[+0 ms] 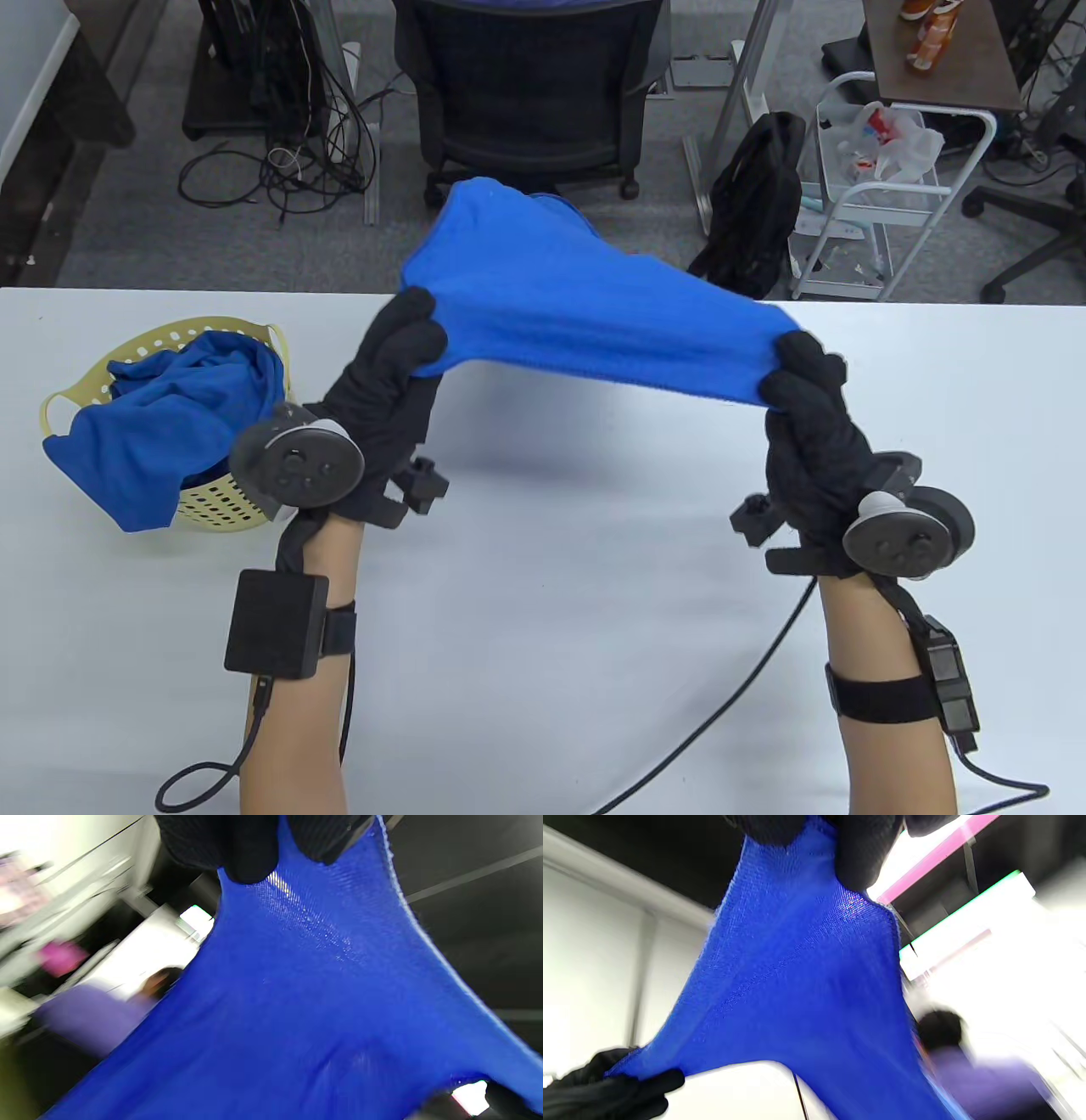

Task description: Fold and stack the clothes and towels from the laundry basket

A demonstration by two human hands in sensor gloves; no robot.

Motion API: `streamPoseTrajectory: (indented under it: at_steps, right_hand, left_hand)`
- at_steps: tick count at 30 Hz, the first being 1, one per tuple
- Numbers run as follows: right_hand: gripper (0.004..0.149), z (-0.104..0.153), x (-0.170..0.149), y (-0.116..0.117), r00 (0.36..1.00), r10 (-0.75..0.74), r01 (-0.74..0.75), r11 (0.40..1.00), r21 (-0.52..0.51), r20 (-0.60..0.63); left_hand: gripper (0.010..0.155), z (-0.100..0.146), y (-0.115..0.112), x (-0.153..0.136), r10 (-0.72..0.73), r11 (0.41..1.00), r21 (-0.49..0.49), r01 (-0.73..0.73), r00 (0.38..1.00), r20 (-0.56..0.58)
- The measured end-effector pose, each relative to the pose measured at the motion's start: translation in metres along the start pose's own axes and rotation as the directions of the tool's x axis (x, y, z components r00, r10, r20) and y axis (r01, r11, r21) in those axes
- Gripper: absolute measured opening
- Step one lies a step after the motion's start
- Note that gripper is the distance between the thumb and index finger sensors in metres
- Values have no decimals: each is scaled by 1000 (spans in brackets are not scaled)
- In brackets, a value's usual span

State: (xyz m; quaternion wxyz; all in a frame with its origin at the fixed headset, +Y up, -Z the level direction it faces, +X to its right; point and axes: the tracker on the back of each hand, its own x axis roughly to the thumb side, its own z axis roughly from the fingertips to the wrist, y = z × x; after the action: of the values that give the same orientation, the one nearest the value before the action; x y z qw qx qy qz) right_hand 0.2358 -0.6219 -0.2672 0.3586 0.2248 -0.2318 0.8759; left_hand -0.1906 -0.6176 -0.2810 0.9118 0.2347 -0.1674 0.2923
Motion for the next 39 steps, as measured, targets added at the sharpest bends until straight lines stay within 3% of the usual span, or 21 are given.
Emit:
streamPoseTrajectory:
  at_steps: [1, 3, 5, 9, 12, 16, 21, 29, 33, 35, 39]
  right_hand:
    - [40, 12, -12, 9, 997, -16, 25, 994, 108, -80]
    - [40, 42, -30, 22, 981, 6, 30, 983, 180, -194]
    - [40, 70, -38, 26, 969, 35, 12, 982, 187, -243]
    - [40, 103, -40, 16, 960, 30, 15, 987, 158, -278]
    - [40, 118, -38, 8, 960, 7, 39, 987, 157, -280]
    - [40, 128, -35, 6, 963, 10, 39, 984, 174, -268]
    - [40, 132, -37, 10, 963, 11, 43, 980, 193, -268]
    - [40, 135, -43, 10, 959, 0, 58, 979, 198, -284]
    - [40, 135, -44, 9, 959, -11, 65, 982, 180, -284]
    - [40, 134, -44, 9, 962, -31, 81, 981, 175, -273]
    - [40, 133, -44, 6, 962, -64, 103, 985, 136, -264]
  left_hand:
    - [45, 13, -13, -7, -36, 996, -77, 33, 999, -30]
    - [45, 48, -44, -18, -99, 974, -208, 87, 994, -49]
    - [46, 82, -66, -21, -88, 946, -318, 61, 994, -72]
    - [47, 117, -73, -17, -72, 934, -356, 20, 988, -134]
    - [48, 126, -64, -16, -38, 912, -408, -39, 983, -179]
    - [49, 136, -55, -21, 155, 900, -355, -253, 947, -281]
    - [48, 146, -60, -35, 333, 820, -345, -457, 871, -362]
    - [47, 149, -64, -42, 317, 835, -318, -450, 864, -390]
    - [47, 147, -55, -37, 168, 902, -326, -282, 927, -335]
    - [47, 146, -50, -33, 105, 937, -285, -204, 939, -326]
    - [47, 144, -42, -30, 46, 958, -259, -124, 956, -288]
